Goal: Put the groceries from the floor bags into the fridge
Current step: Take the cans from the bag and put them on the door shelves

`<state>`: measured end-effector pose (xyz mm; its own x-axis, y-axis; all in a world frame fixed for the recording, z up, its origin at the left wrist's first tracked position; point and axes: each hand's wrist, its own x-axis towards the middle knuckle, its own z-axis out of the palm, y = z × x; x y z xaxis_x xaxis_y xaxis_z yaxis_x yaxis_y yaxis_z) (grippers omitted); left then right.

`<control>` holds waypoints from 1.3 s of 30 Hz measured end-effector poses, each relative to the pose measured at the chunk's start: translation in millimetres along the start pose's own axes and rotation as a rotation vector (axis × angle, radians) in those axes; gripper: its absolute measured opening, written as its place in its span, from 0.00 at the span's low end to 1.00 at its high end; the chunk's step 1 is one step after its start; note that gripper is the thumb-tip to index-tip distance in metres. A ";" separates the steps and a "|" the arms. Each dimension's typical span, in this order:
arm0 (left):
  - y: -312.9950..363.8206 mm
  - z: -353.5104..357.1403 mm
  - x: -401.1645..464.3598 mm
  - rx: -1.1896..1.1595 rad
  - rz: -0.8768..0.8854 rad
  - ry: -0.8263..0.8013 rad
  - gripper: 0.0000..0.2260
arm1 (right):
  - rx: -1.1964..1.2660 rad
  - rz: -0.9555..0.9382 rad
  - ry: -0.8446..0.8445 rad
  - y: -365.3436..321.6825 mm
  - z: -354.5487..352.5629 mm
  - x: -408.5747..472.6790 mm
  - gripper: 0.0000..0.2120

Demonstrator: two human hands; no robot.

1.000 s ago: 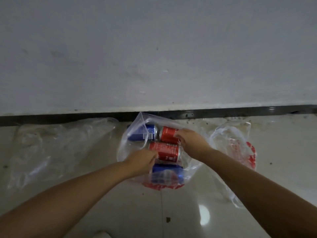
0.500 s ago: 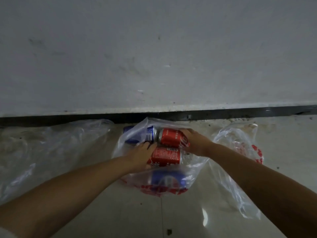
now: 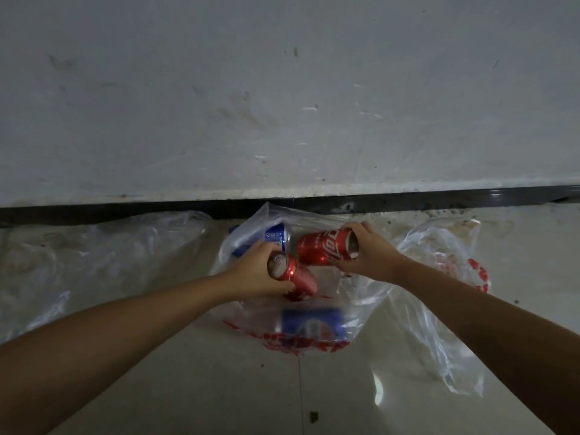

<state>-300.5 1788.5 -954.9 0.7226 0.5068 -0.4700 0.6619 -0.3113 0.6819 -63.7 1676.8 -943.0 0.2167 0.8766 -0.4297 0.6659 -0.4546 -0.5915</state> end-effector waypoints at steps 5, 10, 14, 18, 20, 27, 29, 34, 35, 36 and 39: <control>12.3 -4.9 -6.7 0.129 0.089 0.132 0.31 | -0.113 -0.039 0.101 -18.0 3.4 -0.9 0.38; 2.9 16.7 -12.5 -0.277 0.000 0.141 0.33 | 0.259 -0.010 0.151 -35.4 25.6 9.4 0.34; -4.6 30.7 -15.5 -0.425 -0.084 0.183 0.34 | 0.472 0.045 0.153 -33.1 41.3 13.4 0.36; 3.4 35.3 -3.6 -0.551 -0.147 0.232 0.31 | 0.527 0.065 0.147 -29.7 45.4 18.9 0.36; 7.1 33.6 0.8 -0.573 -0.173 0.276 0.31 | 0.493 0.087 0.167 -31.7 42.1 20.2 0.34; 72.4 -14.4 -42.0 -0.544 -0.201 0.375 0.33 | 0.478 0.127 0.188 -78.5 -22.4 -51.0 0.36; 108.6 -33.2 -69.2 -0.548 -0.208 0.359 0.33 | 0.459 0.151 0.164 -103.0 -48.9 -85.3 0.36; 199.3 -80.1 -139.2 -0.546 -0.185 0.265 0.30 | 0.480 0.214 0.173 -164.4 -110.4 -162.7 0.34; 218.2 -90.9 -152.9 -0.540 -0.172 0.256 0.29 | 0.519 0.234 0.184 -176.0 -122.9 -177.3 0.34; 237.9 -102.3 -167.1 -0.530 -0.155 0.242 0.29 | 0.559 0.248 0.196 -187.4 -135.9 -192.3 0.34; 297.4 -138.8 -210.6 -0.521 -0.105 0.183 0.28 | 0.615 0.286 0.260 -223.7 -180.2 -241.2 0.35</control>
<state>-283.5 1700.7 -575.3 0.5808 0.6594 -0.4773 0.5093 0.1631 0.8450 -136.3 1595.5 -584.2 0.5358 0.6846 -0.4941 0.0528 -0.6112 -0.7897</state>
